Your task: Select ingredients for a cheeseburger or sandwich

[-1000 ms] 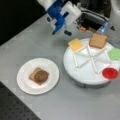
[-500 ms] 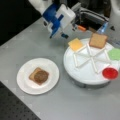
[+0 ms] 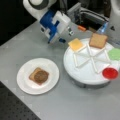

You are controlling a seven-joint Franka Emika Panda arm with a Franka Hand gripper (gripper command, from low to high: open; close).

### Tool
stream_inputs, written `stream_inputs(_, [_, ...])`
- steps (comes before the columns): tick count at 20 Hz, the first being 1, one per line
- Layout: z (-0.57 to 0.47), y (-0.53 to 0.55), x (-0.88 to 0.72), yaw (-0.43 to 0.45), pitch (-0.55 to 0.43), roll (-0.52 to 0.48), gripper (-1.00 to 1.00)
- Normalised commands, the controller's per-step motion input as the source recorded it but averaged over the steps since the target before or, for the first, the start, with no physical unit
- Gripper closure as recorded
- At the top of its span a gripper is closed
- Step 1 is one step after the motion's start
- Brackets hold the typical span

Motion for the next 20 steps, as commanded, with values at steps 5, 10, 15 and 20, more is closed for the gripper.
stream_inputs(5, [-0.12,-0.24,0.2,0.016,0.057,0.434,-1.0])
stream_inputs(10, [-0.11,-0.05,0.17,0.002,-0.001,0.401,-1.0])
stream_inputs(15, [-0.1,0.0,0.17,-0.002,-0.055,0.342,-1.0])
stream_inputs(20, [-0.13,0.01,0.17,0.015,-0.116,0.309,-1.0])
